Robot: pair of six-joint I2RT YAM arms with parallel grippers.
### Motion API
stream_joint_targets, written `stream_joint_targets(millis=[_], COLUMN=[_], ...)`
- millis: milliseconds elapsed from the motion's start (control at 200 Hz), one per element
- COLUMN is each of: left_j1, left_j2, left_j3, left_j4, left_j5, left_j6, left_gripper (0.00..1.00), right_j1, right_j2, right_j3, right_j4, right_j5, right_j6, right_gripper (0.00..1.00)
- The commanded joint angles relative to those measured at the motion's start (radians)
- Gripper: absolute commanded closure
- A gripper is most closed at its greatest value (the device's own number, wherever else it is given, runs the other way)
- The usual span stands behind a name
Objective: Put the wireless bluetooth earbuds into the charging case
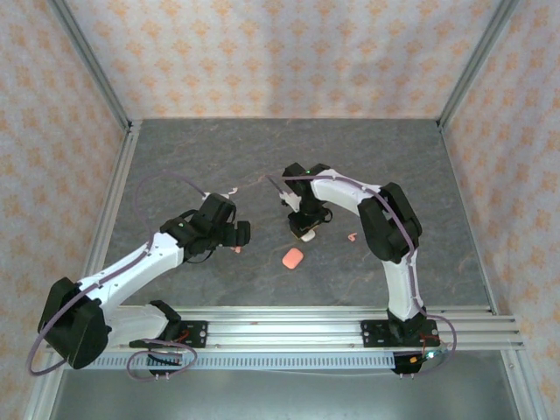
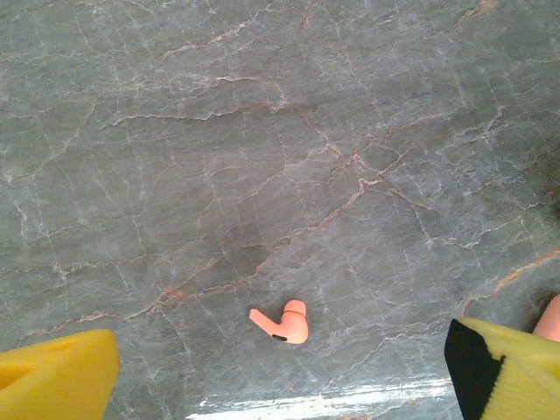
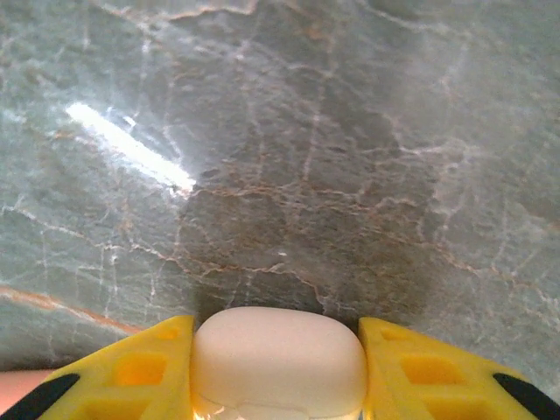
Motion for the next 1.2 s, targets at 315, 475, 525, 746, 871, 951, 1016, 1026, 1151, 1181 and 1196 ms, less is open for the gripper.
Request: stream_joint_targets(millis=[315,475,525,746,871,951,1016,1026,1151,1181,1196], left_j1=[-0.008,-0.007,-0.007,-0.008,-0.007,-0.009,-0.008,-0.008,-0.008,-0.008,-0.008], left_j2=[-0.044,-0.08,-0.092,-0.101,-0.098,-0.096,-0.096,-0.096,-0.098,-0.1,-0.101], left_j3=[-0.022,-0.044,-0.048,-0.05,-0.052,-0.055,-0.058,-0.059,-0.062,-0.064,-0.066], left_j4=[-0.005,-0.007,-0.007,0.008,0.021,0.025,0.028,0.029,0.039,0.041,0.044], left_j5=[0.025,0.023,0.022,0.035,0.048,0.052,0.057,0.058,0.07,0.073,0.075], left_j6=[0.03,0.037,0.04,0.045,0.045,0.045,0.045,0.045,0.045,0.046,0.046], left_gripper=[0.04,0.04,0.04,0.04,0.04,0.04,0.04,0.04,0.04,0.04,0.04], right_j1=[-0.05,-0.056,-0.058,-0.06,-0.056,-0.049,-0.043,-0.042,-0.029,-0.027,-0.026], right_j2=[-0.019,-0.008,-0.012,-0.023,-0.029,-0.026,-0.015,-0.012,0.012,0.013,0.013], right_j3=[-0.009,-0.007,-0.009,-0.011,-0.044,-0.06,-0.058,-0.056,-0.031,-0.029,-0.028], right_j4=[0.016,0.02,0.024,0.01,0.027,0.041,0.041,0.041,0.039,0.043,0.046], right_j5=[0.004,0.026,0.032,0.058,0.062,0.062,0.056,0.056,0.04,0.037,0.035], right_j6=[0.355,0.435,0.457,0.543,0.586,0.601,0.605,0.605,0.61,0.614,0.614], right_gripper=[0.58,0.55,0.52,0.38,0.38,0.38,0.39,0.39,0.48,0.51,0.53])
